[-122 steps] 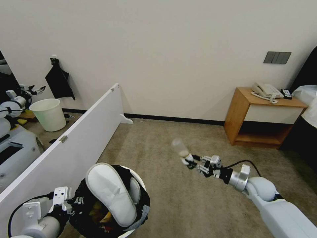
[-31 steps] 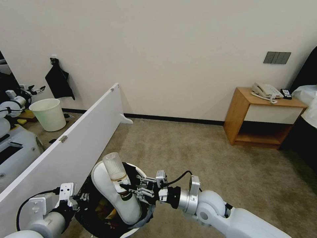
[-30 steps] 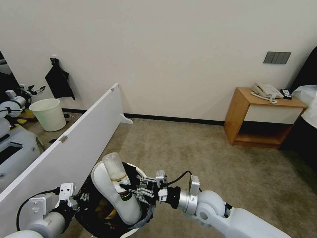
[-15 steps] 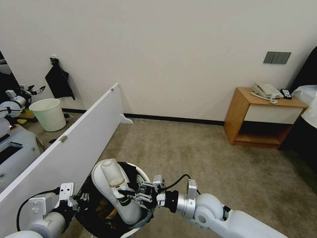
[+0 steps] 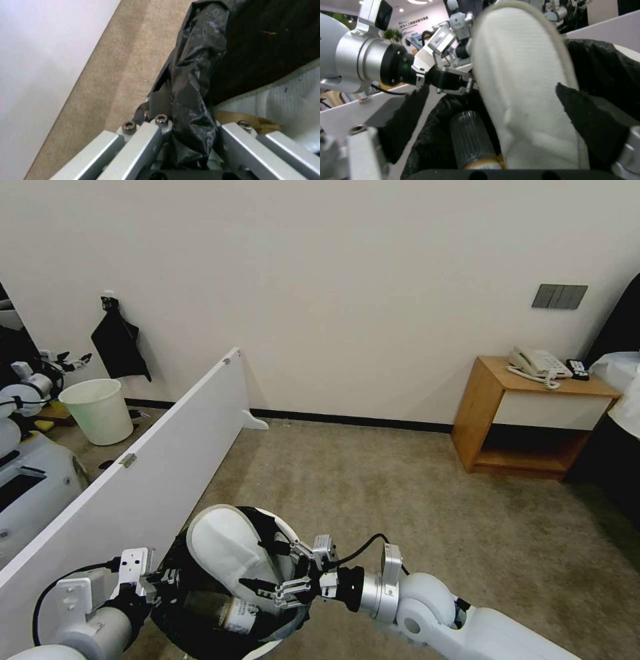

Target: Pick up the trash bin, then pick up the garbage from the floor and place it into the trash bin.

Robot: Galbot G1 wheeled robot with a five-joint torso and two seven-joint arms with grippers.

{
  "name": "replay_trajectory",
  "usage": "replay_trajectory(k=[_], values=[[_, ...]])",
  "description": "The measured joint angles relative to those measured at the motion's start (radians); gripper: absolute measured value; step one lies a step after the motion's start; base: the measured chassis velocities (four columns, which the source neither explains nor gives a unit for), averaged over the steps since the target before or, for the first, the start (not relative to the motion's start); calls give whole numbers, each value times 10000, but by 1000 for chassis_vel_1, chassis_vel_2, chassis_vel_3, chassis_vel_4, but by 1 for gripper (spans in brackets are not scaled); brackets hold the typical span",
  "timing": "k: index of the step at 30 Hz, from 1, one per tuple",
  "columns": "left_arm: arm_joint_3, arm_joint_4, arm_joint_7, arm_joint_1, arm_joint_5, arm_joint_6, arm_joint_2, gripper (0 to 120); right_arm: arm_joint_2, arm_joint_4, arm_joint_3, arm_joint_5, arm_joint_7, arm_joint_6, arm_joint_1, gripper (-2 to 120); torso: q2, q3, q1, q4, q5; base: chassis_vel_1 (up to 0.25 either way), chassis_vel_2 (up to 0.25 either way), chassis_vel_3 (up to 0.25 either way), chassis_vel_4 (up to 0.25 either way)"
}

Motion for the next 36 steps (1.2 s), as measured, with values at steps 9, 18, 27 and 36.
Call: replay_trajectory(k=[9,18,27,36], values=[[-15,-16,-14,39,-87,0,5,2,-24,64,64,-6,-8,10,-91,100,0,0,0,0,0,0,0,0,0],[-13,51,-35,57,-70,0,-35,2,36,446,756,-7,501,491,-68,100,0,0,0,1,0,0,0,0,0],[-154,64,-31,-16,-92,0,-46,2,-328,337,2382,-417,2712,1892,-587,100,0,0,0,-2,1,0,0,0,0],[-225,133,34,-180,-4,0,-252,2,-817,999,4570,-1989,5923,2291,-2366,100,0,0,0,1,1,0,0,0,0]])
